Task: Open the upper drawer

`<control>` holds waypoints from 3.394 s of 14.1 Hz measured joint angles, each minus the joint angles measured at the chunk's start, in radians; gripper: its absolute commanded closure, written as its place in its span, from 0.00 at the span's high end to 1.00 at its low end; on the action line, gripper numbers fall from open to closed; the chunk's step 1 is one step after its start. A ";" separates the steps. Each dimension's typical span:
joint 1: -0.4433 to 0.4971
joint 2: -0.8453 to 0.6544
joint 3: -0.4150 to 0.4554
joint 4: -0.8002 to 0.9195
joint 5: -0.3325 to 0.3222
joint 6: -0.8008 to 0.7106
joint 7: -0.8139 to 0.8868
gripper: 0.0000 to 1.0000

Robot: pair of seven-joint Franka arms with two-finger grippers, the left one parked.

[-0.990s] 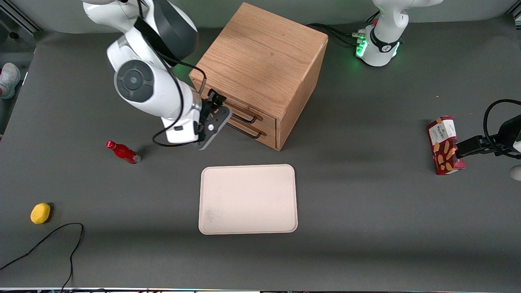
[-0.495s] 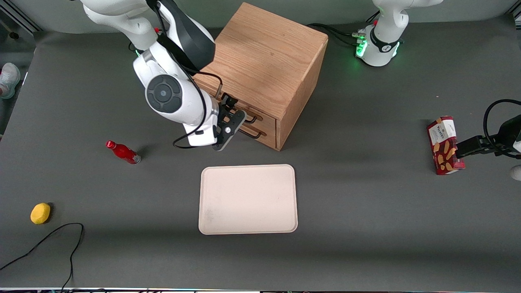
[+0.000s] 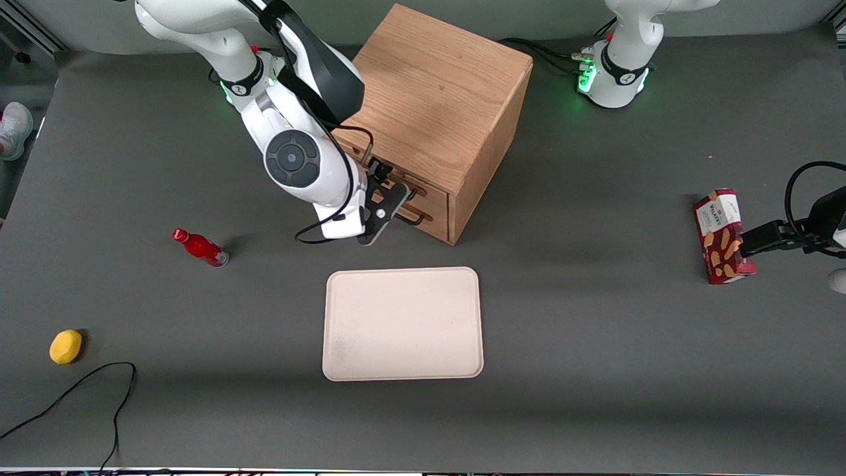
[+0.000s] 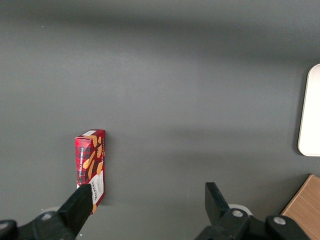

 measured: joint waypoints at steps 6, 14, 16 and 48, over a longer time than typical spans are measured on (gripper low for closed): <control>-0.002 0.000 0.001 -0.026 -0.036 0.043 -0.036 1.00; -0.080 0.009 -0.012 -0.035 -0.066 0.149 -0.088 1.00; -0.098 0.012 -0.031 -0.031 -0.066 0.153 -0.126 1.00; -0.161 0.130 -0.234 0.265 -0.067 0.157 -0.251 1.00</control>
